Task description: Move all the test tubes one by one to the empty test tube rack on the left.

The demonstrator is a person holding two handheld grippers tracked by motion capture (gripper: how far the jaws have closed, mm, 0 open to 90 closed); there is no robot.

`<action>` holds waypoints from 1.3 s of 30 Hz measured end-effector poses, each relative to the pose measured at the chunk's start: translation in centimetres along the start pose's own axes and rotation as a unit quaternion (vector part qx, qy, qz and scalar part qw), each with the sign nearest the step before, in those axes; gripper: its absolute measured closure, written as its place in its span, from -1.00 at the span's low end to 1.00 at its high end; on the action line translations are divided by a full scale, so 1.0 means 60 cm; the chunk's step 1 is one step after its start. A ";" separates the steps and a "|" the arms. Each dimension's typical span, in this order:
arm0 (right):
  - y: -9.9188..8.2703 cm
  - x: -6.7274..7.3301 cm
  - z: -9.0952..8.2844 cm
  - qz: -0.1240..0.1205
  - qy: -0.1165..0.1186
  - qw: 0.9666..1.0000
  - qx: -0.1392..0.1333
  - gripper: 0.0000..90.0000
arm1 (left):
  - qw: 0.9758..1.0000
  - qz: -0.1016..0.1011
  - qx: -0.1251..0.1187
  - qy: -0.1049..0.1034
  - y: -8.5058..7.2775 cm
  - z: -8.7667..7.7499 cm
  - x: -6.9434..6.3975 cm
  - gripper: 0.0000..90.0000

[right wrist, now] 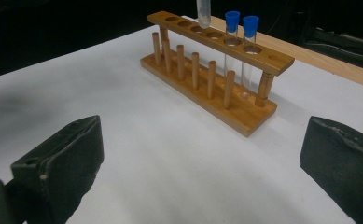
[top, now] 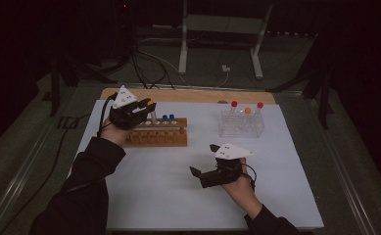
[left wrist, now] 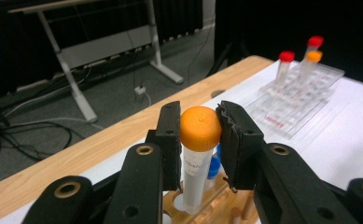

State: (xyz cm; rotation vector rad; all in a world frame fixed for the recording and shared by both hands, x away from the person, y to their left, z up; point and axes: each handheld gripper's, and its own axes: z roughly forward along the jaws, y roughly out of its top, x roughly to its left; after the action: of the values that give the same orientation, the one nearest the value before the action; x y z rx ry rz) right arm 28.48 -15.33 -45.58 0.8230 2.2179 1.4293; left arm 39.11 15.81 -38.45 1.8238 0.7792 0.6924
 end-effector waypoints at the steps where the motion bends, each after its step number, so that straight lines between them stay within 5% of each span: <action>1: 0.000 0.000 0.000 -0.001 0.000 1.000 0.000 -1.00 | 1.000 -0.001 -0.003 0.004 -0.002 0.005 0.000 0.60; 23: -0.004 -0.006 -0.001 0.002 0.006 1.000 -0.002 -1.00 | 0.998 -0.037 0.045 0.006 -0.075 0.075 0.005 0.60; 39: -0.004 -0.010 -0.003 0.004 0.008 1.000 -0.005 -1.00 | 0.996 -0.051 0.067 0.003 -0.087 0.085 0.008 0.59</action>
State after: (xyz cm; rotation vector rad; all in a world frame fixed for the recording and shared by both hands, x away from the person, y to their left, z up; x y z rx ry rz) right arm 28.76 -15.92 -45.72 0.8193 2.2206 1.4547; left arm 42.20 14.81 -45.01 1.8882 0.9341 0.5919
